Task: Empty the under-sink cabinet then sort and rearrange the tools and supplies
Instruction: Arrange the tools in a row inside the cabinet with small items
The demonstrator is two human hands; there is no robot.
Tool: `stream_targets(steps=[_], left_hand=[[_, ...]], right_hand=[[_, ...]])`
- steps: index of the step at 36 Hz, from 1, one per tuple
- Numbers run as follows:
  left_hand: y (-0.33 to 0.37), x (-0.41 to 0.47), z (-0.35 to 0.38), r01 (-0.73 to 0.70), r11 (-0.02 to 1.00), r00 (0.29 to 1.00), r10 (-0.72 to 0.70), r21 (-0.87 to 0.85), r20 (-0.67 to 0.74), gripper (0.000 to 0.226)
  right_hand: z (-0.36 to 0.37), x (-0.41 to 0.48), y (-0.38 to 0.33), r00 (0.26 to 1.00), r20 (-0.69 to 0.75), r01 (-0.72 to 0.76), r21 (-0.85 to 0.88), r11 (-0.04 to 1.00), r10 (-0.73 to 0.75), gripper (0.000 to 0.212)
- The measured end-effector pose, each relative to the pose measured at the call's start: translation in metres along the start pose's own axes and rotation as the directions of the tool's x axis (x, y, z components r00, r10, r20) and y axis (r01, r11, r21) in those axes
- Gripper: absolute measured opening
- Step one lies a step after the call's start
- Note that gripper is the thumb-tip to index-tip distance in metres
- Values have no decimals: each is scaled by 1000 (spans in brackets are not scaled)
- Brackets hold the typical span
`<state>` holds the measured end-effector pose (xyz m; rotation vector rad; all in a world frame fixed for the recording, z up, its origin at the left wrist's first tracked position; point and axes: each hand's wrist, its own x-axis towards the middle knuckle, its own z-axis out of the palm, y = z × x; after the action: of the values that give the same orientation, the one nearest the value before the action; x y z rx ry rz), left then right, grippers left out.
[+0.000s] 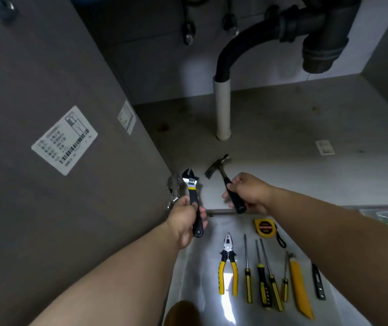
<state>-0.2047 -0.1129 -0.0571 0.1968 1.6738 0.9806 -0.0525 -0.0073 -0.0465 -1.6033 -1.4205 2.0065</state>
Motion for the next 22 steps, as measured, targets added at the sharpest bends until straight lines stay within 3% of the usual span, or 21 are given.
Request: stream_targets(steps=[10, 13, 16, 20, 22], left_hand=[[-24, 11, 3, -117, 991, 993, 117, -64, -8, 23], [-27, 10, 3, -150, 984, 989, 151, -96, 0, 21], [-23, 11, 2, -172, 976, 984, 176, -133, 15, 23], [-16, 13, 5, -168, 971, 985, 174, -171, 19, 24], [-13, 13, 8, -164, 973, 985, 170, -163, 22, 24]], right_hand=[[46, 66, -1, 993, -108, 60, 135, 989, -45, 11], [55, 75, -1, 988, -141, 70, 101, 992, -55, 15], [60, 79, 0, 997, -68, 50, 104, 993, -44, 39], [55, 64, 3, 1000, -22, 24, 169, 985, -21, 21], [49, 56, 6, 1000, 19, -7, 169, 986, 4, 31]])
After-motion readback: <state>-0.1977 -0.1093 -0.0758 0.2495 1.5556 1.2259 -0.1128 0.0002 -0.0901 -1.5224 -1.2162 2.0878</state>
